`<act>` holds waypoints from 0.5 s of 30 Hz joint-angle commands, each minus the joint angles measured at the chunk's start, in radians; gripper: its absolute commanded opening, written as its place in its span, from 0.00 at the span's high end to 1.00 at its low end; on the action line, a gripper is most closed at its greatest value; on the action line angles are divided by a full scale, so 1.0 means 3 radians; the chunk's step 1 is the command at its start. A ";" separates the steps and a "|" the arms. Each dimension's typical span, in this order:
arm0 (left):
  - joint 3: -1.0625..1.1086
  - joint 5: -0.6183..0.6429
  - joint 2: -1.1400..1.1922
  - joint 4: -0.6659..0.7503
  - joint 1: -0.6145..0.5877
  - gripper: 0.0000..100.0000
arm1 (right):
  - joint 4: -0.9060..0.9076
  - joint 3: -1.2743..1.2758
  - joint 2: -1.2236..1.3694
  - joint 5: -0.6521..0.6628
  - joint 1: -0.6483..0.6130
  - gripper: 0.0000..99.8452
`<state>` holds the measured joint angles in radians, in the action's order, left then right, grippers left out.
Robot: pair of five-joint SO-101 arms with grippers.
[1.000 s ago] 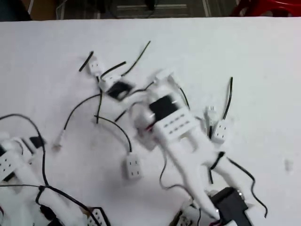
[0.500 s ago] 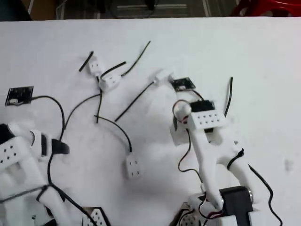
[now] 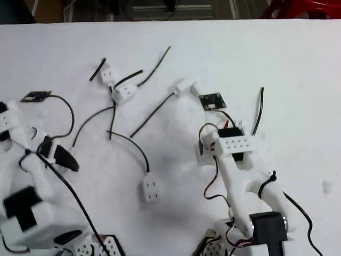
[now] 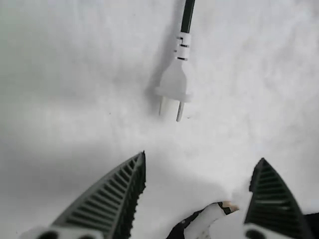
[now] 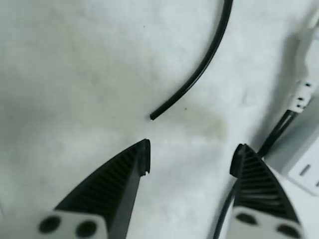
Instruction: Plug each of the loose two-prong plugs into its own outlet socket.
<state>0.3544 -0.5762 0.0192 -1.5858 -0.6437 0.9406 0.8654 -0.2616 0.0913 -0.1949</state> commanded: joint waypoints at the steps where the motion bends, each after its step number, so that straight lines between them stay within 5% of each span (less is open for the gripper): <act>1: -0.0230 -0.0031 0.0401 0.0153 0.0043 0.67 | -0.0059 -0.0015 -0.0100 -0.0026 0.0028 0.73; 15: -0.0665 0.0199 0.1215 0.0772 0.0432 0.72 | -0.0136 0.0005 -0.0095 -0.0026 0.0023 0.73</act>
<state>0.2025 -0.5516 0.3521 -1.3955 -0.5271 0.9160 0.8700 -0.2616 0.0913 -0.1918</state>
